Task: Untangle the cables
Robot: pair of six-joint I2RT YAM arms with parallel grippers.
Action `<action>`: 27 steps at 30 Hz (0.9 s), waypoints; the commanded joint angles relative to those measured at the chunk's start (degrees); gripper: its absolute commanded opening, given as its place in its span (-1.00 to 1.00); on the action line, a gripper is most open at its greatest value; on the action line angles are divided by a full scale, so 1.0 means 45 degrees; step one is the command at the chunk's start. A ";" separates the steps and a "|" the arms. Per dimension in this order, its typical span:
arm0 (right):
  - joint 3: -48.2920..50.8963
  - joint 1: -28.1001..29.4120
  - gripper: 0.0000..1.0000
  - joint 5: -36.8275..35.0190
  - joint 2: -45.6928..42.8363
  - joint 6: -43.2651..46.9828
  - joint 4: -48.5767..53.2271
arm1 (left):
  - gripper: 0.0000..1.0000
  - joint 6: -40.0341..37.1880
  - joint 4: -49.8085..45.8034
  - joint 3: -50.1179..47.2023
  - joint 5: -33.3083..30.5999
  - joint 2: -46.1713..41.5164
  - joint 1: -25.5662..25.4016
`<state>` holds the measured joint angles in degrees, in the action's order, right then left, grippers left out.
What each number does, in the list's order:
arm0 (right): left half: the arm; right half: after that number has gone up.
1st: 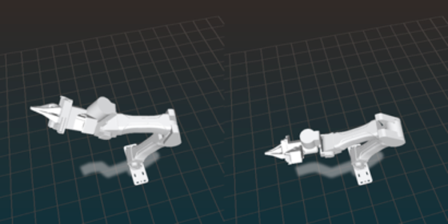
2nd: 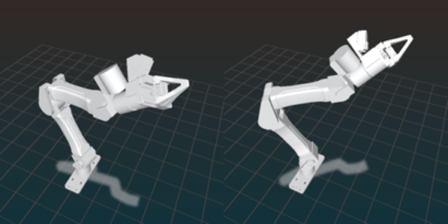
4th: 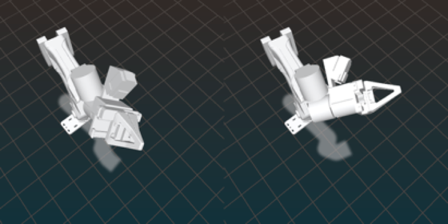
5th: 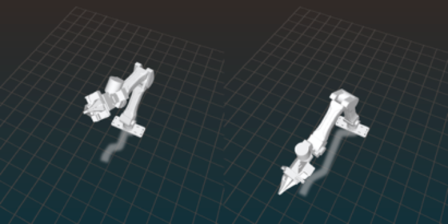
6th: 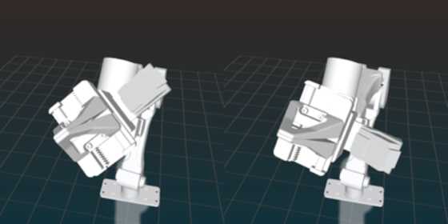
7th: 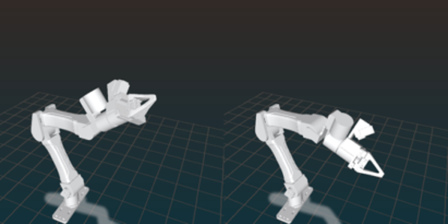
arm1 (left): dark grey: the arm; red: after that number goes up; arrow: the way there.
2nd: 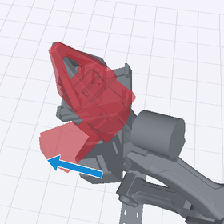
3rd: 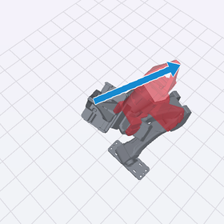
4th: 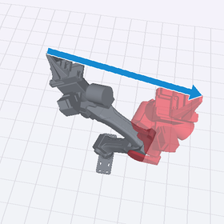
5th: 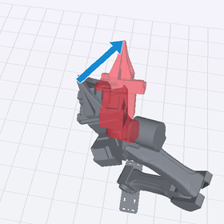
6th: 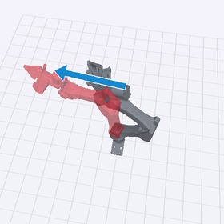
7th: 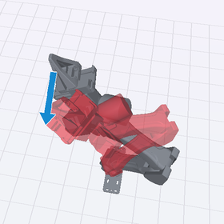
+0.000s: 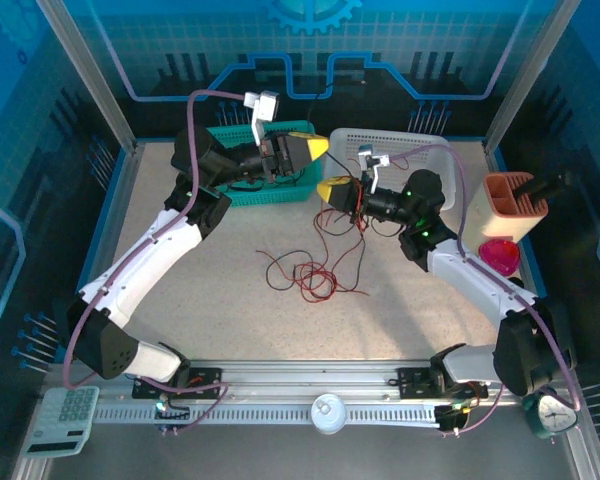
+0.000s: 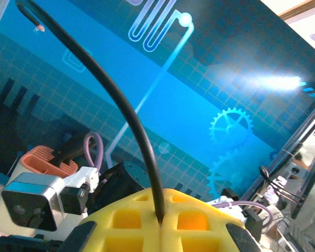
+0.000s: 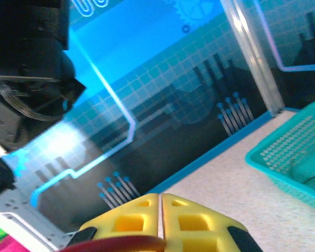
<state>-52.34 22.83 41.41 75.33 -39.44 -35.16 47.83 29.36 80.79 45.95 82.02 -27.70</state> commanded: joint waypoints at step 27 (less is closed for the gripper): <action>0.1559 -0.2289 -1.00 -0.7435 -0.2473 0.0478 0.6912 | -1.00 -0.6025 -0.6015 -0.0635 -0.7623 -0.3372 0.0331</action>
<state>-47.00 14.33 12.19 65.01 -36.12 -8.45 23.75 2.15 78.37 17.67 69.80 -26.94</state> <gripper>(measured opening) 0.071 0.051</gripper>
